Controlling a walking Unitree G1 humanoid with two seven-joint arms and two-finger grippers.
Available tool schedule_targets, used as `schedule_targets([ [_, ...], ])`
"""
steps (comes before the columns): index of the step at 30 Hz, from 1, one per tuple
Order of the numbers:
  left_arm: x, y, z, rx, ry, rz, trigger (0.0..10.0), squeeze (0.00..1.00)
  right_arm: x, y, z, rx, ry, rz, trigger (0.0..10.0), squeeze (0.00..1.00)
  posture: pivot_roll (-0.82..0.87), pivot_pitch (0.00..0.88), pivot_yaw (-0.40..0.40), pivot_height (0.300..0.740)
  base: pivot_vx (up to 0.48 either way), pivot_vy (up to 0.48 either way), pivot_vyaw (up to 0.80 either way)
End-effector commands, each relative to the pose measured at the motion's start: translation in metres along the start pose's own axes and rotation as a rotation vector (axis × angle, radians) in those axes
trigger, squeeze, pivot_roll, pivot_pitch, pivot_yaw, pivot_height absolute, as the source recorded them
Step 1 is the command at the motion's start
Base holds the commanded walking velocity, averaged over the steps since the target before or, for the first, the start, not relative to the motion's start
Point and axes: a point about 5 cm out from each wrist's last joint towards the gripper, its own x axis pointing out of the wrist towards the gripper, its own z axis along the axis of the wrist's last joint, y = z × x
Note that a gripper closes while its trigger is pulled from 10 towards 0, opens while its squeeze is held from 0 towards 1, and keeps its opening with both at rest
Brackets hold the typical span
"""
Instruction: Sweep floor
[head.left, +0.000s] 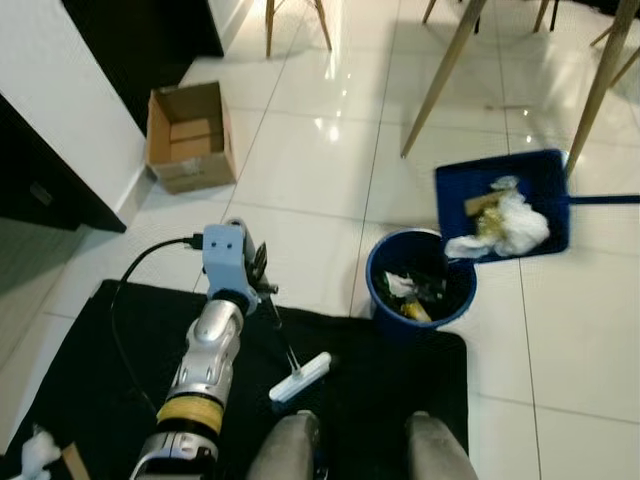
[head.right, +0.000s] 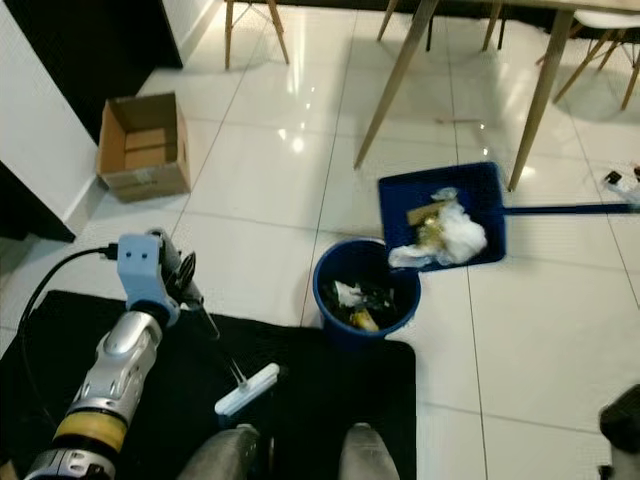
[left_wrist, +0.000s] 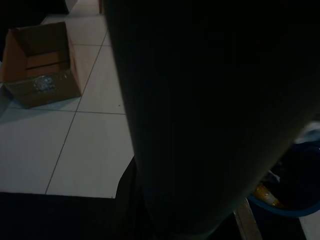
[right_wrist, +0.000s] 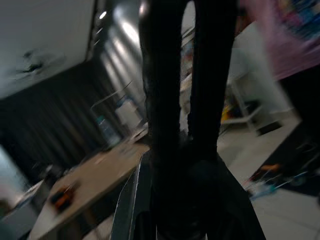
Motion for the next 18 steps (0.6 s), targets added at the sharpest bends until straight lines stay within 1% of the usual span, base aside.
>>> schedule_targets([
  [1,-0.001,0.005,0.002,0.006,-0.020,0.018,10.0,0.00,0.002,0.008,0.001,0.012,-0.027,0.019,10.0,0.00,0.00,0.086,0.004,0.740,0.000,0.000,0.00],
  [2,-0.001,0.007,0.002,0.006,-0.022,0.028,10.0,0.00,0.001,0.021,-0.010,-0.003,-0.003,0.060,10.0,0.00,0.00,0.086,0.002,0.740,0.000,0.000,0.00],
  [3,-0.001,0.007,0.002,0.006,-0.022,0.028,10.0,0.00,0.001,0.021,-0.010,-0.003,-0.003,0.060,10.0,0.00,0.00,0.086,0.002,0.740,0.000,0.000,0.00],
  [4,-0.002,0.008,0.001,0.005,-0.025,0.036,10.0,0.00,-0.001,0.034,-0.018,-0.016,0.015,0.107,10.0,0.00,0.00,0.088,-0.002,0.740,0.000,0.000,0.00],
  [5,-0.002,0.008,0.001,0.005,-0.025,0.036,10.0,0.00,-0.001,0.034,-0.018,-0.016,0.015,0.107,10.0,0.00,0.00,0.088,-0.002,0.740,0.000,0.000,0.00],
  [7,-0.002,0.010,0.002,0.005,-0.027,0.042,10.0,0.00,-0.002,0.048,-0.025,-0.027,0.029,0.156,10.0,0.00,0.00,0.088,-0.004,0.740,0.000,0.000,0.00],
  [8,-0.002,0.010,0.002,0.005,-0.027,0.042,10.0,0.00,-0.002,0.048,-0.025,-0.027,0.029,0.156,10.0,0.00,0.00,0.088,-0.004,0.740,0.000,0.000,0.00],
  [10,-0.002,0.010,0.002,0.004,-0.029,0.045,10.0,0.00,-0.003,0.064,-0.032,-0.040,0.046,0.221,10.0,0.00,0.00,0.089,-0.008,0.740,0.000,0.000,0.00],
  [12,-0.002,0.011,0.002,0.002,-0.031,0.050,10.0,0.00,-0.005,0.083,-0.039,-0.071,0.057,0.310,10.0,0.00,0.00,0.087,-0.013,0.740,0.000,0.000,0.00],
  [13,-0.002,0.011,0.002,0.002,-0.032,0.051,10.0,0.00,-0.006,0.090,-0.040,-0.087,0.057,0.342,10.0,0.00,0.00,0.087,-0.013,0.740,0.000,0.000,0.00],
  [14,-0.002,0.011,0.002,0.002,-0.032,0.051,10.0,0.00,-0.006,0.090,-0.040,-0.087,0.057,0.342,10.0,0.00,0.00,0.087,-0.013,0.740,0.000,0.000,0.00],
  [15,-0.002,0.011,0.002,0.001,-0.034,0.054,10.0,0.00,-0.007,0.100,-0.041,-0.102,0.053,0.385,10.0,0.00,0.00,0.086,-0.017,0.740,0.000,0.000,0.00],
  [18,-0.002,0.010,0.002,-0.001,-0.036,0.055,10.0,0.00,-0.006,0.107,-0.040,-0.125,0.040,0.420,10.0,0.00,-0.01,0.084,-0.019,0.740,0.000,0.000,0.00],
])
